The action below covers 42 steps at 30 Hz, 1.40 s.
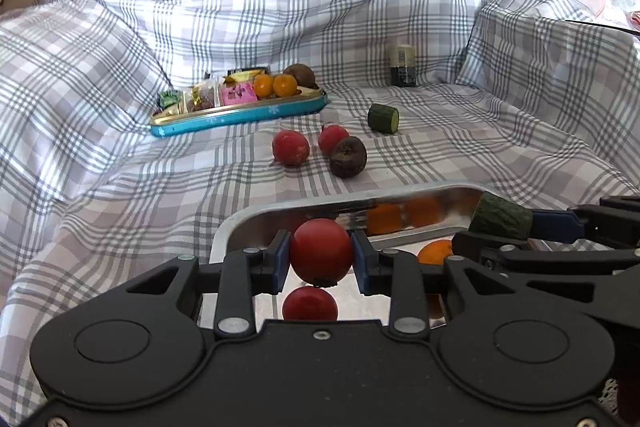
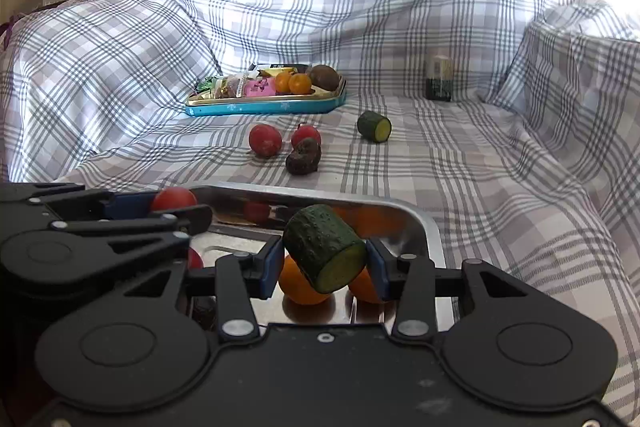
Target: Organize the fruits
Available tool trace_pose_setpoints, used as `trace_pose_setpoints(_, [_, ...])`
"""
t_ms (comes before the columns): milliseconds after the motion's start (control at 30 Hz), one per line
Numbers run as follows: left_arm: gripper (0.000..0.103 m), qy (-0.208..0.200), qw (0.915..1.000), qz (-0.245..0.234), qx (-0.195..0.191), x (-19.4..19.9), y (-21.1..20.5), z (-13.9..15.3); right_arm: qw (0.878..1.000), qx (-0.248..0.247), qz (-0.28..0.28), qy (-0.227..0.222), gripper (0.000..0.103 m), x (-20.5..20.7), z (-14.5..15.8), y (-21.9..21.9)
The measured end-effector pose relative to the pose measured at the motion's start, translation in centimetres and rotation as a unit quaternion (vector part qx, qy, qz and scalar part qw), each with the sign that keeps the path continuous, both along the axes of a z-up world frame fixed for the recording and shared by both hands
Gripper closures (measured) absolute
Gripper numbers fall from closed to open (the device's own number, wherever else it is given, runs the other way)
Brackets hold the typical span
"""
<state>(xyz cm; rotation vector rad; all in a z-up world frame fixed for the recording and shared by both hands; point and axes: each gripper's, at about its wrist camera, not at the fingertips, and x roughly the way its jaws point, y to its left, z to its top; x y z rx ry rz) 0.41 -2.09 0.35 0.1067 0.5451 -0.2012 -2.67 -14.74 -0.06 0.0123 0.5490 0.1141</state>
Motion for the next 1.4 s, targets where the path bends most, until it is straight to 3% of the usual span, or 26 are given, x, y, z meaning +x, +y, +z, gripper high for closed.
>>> trace_pose_setpoints(467, [0.060, -0.017, 0.9997, 0.018, -0.004, -0.33, 0.33, 0.15, 1.000, 0.016, 0.010, 0.014, 0.055, 0.19, -0.17, -0.34])
trace_pose_setpoints(1400, [0.060, 0.015, 0.9994, 0.027, 0.016, 0.48, 0.08, -0.54, 1.000, 0.005, 0.011, 0.011, 0.056, 0.11, -0.16, -0.19])
